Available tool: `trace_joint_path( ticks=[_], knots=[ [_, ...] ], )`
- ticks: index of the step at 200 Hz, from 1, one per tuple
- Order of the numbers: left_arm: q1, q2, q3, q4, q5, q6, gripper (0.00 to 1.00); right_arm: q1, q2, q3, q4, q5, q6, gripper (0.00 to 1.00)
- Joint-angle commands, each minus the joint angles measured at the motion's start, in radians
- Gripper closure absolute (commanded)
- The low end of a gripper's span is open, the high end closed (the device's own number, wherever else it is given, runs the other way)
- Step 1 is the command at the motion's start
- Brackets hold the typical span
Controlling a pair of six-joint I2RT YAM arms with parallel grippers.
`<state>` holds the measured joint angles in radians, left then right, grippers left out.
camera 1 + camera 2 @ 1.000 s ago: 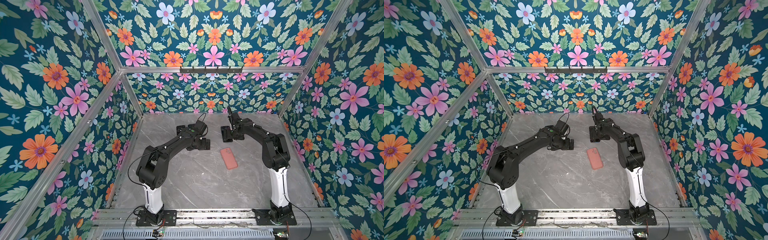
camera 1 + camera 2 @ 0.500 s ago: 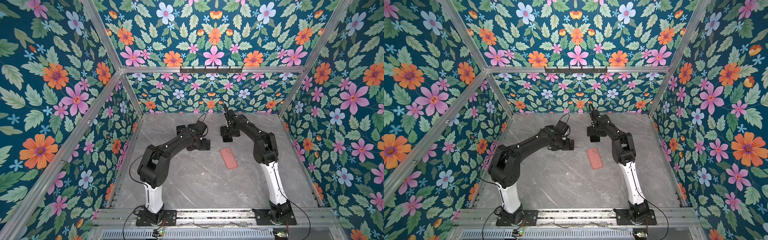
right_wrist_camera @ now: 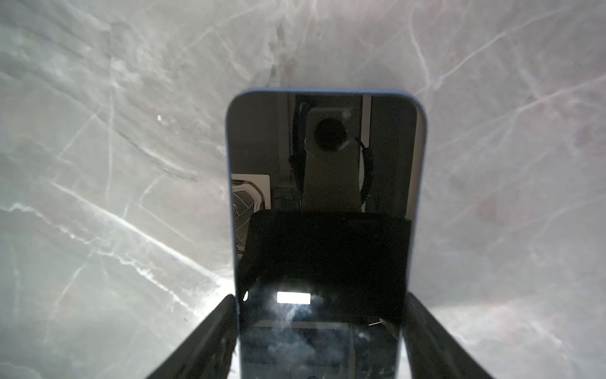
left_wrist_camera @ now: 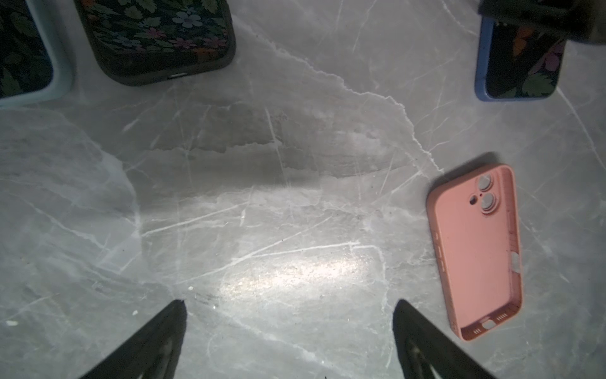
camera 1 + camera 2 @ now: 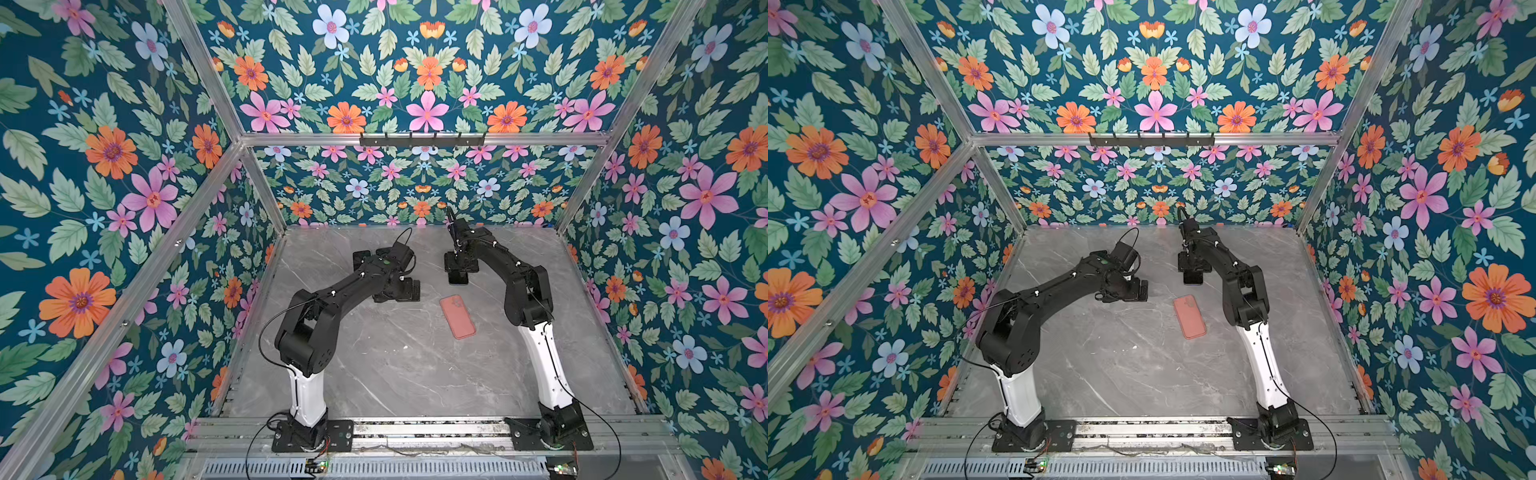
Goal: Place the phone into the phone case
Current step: 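Carry the held phone with the right gripper toward the pink case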
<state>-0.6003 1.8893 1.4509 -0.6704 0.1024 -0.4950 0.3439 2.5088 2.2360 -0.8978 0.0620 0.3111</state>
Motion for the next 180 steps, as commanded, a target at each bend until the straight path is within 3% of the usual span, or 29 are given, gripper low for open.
trace_joint_path(
  ticks=[1,85,180],
  knots=[
    [0.001,-0.002,-0.002,-0.002,-0.010,0.003,0.00,0.000,0.020,0.000,-0.044,-0.031,0.014,0.28],
    [-0.002,-0.013,-0.017,-0.011,-0.021,-0.013,0.00,-0.004,-0.050,-0.032,-0.077,0.002,-0.025,0.33],
    [-0.016,-0.073,-0.065,-0.005,-0.031,-0.031,0.00,-0.028,-0.347,-0.457,0.052,0.043,-0.082,0.34]
  ],
)
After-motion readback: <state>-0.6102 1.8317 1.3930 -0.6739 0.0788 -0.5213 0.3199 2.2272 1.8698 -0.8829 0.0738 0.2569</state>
